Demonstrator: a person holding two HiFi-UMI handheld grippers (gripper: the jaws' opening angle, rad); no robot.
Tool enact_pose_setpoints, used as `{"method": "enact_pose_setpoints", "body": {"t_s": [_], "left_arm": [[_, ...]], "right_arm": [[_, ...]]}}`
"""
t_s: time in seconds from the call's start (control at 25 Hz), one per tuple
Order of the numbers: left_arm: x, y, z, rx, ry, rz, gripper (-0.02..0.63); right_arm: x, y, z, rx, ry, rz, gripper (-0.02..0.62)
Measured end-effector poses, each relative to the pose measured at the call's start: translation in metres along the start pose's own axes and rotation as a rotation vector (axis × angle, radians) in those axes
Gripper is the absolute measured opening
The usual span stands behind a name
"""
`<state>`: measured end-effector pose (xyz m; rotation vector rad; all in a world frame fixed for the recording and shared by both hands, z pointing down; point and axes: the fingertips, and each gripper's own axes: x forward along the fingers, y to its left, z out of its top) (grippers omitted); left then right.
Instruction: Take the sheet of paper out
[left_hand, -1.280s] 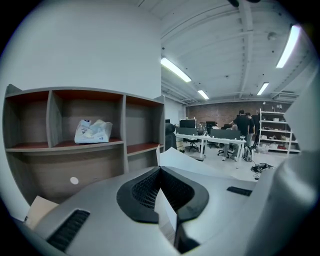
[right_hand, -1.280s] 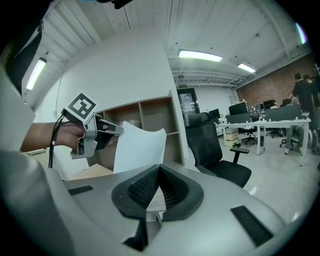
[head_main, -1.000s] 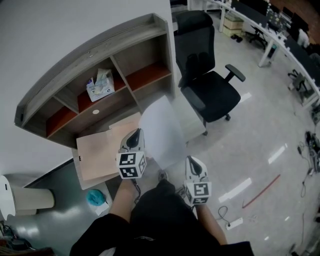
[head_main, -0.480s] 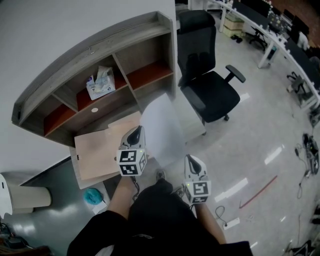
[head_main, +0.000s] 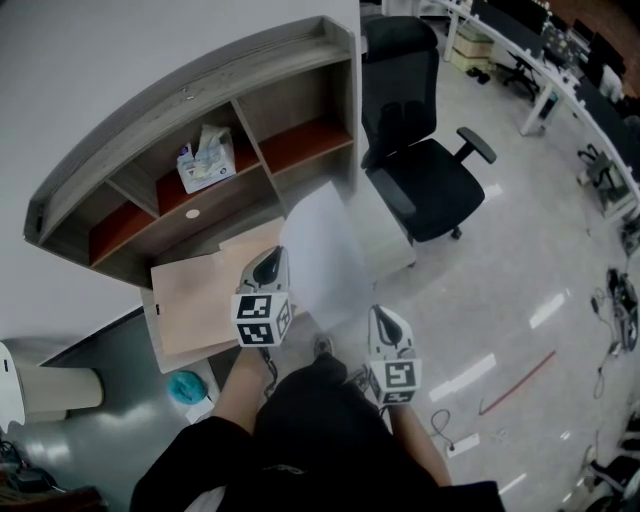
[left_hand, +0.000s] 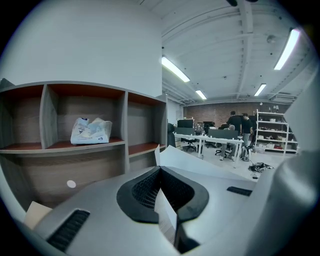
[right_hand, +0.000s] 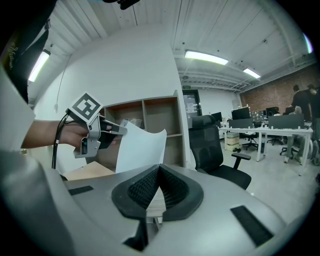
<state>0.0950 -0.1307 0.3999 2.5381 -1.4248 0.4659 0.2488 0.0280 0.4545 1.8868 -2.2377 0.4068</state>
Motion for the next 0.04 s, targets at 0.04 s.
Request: {"method": "enact_pose_setpoints", "body": {"t_s": [0.04], "left_arm": [[-0.0002,0.0003,-0.0003,0.000,0.001,-0.001,0.043]], "right_arm": [[0.0001,0.0008,-0.0001,0.000,0.001,0.000,0.015]]}}
